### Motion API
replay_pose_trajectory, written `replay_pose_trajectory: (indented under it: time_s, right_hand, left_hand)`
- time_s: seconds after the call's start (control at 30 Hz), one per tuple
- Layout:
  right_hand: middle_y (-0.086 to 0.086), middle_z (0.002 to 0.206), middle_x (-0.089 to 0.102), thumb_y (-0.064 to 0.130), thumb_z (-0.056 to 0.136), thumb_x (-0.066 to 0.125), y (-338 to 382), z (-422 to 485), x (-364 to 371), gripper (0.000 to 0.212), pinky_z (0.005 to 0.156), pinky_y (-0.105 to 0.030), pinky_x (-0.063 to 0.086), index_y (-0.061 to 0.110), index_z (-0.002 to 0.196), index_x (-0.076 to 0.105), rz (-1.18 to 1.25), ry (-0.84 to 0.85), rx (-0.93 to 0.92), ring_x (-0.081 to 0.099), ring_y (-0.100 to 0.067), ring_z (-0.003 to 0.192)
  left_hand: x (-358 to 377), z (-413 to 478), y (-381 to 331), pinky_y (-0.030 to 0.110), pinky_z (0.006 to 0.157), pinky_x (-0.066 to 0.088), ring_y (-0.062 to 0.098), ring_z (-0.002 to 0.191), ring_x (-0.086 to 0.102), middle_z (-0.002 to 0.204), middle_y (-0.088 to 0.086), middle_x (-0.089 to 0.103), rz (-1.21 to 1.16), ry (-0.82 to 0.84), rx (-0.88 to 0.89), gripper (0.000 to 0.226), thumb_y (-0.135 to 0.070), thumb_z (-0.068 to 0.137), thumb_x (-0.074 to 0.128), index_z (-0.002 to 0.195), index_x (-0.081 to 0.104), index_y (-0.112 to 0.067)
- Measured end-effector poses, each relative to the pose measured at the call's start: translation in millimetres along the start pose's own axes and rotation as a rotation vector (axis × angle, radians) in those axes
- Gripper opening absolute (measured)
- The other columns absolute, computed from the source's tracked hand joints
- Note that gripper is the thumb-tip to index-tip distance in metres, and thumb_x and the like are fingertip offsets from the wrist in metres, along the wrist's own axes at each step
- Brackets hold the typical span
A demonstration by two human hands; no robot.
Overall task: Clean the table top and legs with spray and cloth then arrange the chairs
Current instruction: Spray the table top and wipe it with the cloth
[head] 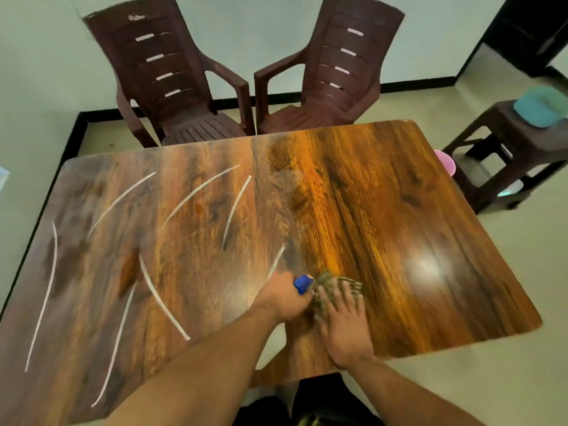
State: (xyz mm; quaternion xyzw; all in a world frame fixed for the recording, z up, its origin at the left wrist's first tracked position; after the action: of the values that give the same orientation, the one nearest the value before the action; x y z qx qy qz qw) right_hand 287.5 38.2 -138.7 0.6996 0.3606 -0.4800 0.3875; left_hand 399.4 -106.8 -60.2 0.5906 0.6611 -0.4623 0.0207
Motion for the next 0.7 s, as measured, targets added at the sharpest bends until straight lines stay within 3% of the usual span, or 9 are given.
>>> replay_pose_trajectory:
  time_s: [0.07,0.1,0.13,0.23,0.3,0.43,0.5,0.6,0.7]
  right_hand:
    - [0.003,0.166,0.016,0.055,0.100,0.033,-15.2,-24.3,3.5,0.061,0.119,-0.049,0.001,0.037,0.156,0.022,-0.078,0.041,-0.298,-0.001,-0.021,0.154]
    - [0.004,0.167,0.015,0.055,0.100,0.031,-28.0,-34.4,2.5,0.060,0.120,-0.048,0.000,0.037,0.156,0.021,-0.089,0.045,-0.291,-0.003,-0.019,0.154]
    - [0.003,0.167,0.012,0.055,0.100,0.027,-39.5,-41.8,1.7,0.060,0.122,-0.048,-0.001,0.036,0.157,0.019,-0.094,0.017,-0.174,-0.005,-0.019,0.154]
    - [-0.003,0.167,-0.011,0.054,0.102,0.012,-40.2,-57.3,-1.9,0.065,0.123,-0.049,-0.005,0.025,0.160,0.007,0.020,-0.017,0.492,-0.015,-0.024,0.153]
    - [-0.006,0.165,-0.015,0.055,0.102,0.011,-6.3,-59.5,0.5,0.067,0.122,-0.050,-0.008,0.022,0.160,0.001,0.105,0.017,0.616,-0.017,-0.028,0.152]
    - [-0.002,0.167,0.000,0.053,0.100,0.019,37.9,-83.2,20.7,0.064,0.119,-0.047,-0.013,0.029,0.159,0.009,0.032,0.061,-0.015,-0.014,-0.026,0.152]
    - [0.001,0.168,0.002,0.051,0.101,0.024,23.1,-89.3,18.6,0.061,0.121,-0.045,-0.008,0.032,0.159,0.013,0.013,0.045,-0.083,-0.012,-0.021,0.152]
    - [-0.001,0.166,-0.013,0.049,0.105,0.016,-3.3,-86.4,7.3,0.059,0.123,-0.046,-0.006,0.028,0.158,-0.001,0.045,0.020,0.288,-0.017,-0.022,0.152]
    - [-0.008,0.166,-0.013,0.050,0.105,0.015,3.2,-64.9,-6.9,0.064,0.123,-0.050,-0.004,0.020,0.160,0.005,0.241,-0.008,0.716,-0.014,-0.028,0.153]
  left_hand:
    - [6.8,-11.1,5.3,0.036,0.068,0.059,0.021,0.072,0.068,0.077,0.003,0.066,-0.016,0.011,0.013,0.028,-0.047,0.081,0.065,0.084,0.060,-0.020]
    - [9.8,-17.1,8.5,0.034,0.066,0.057,0.021,0.070,0.067,0.076,0.002,0.064,-0.001,0.007,0.021,0.027,-0.046,0.082,0.065,0.082,0.058,-0.020]
    - [11.9,-22.8,11.2,0.033,0.064,0.053,0.021,0.069,0.064,0.075,0.002,0.062,0.010,0.004,0.028,0.027,-0.045,0.085,0.065,0.079,0.056,-0.020]
    - [20.1,-38.6,22.7,0.037,0.070,0.055,0.023,0.071,0.065,0.075,0.003,0.061,0.000,0.018,0.032,0.025,-0.042,0.088,0.066,0.078,0.054,-0.023]
    - [25.9,-47.8,29.2,0.038,0.070,0.057,0.025,0.072,0.067,0.074,0.004,0.063,0.022,0.026,0.030,0.026,-0.043,0.087,0.065,0.076,0.054,-0.022]
    - [35.4,-66.3,44.8,0.029,0.060,0.050,0.018,0.066,0.064,0.073,0.001,0.065,0.028,0.047,0.029,0.024,-0.039,0.086,0.067,0.072,0.057,-0.022]
    - [37.2,-72.1,51.4,0.025,0.057,0.043,0.015,0.062,0.059,0.070,0.000,0.063,0.063,0.072,0.021,0.027,-0.042,0.083,0.066,0.069,0.055,-0.022]
    - [34.6,-80.3,58.2,0.027,0.057,0.041,0.016,0.059,0.055,0.068,-0.001,0.058,0.136,0.102,0.014,0.031,-0.048,0.082,0.063,0.069,0.051,-0.022]
    - [23.7,-85.0,68.0,0.028,0.059,0.044,0.015,0.060,0.054,0.067,-0.003,0.057,0.081,0.068,0.000,0.026,-0.042,0.083,0.062,0.068,0.051,-0.023]
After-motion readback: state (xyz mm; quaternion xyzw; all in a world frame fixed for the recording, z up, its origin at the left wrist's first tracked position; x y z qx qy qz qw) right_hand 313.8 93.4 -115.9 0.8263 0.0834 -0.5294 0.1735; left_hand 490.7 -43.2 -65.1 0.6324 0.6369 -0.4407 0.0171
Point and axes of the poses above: each hand's wrist, its own z-axis towards the middle knuckle, its own x-axis out of the palm, y = z × x, the point moved 2 cm from there along z, towards the middle knuckle
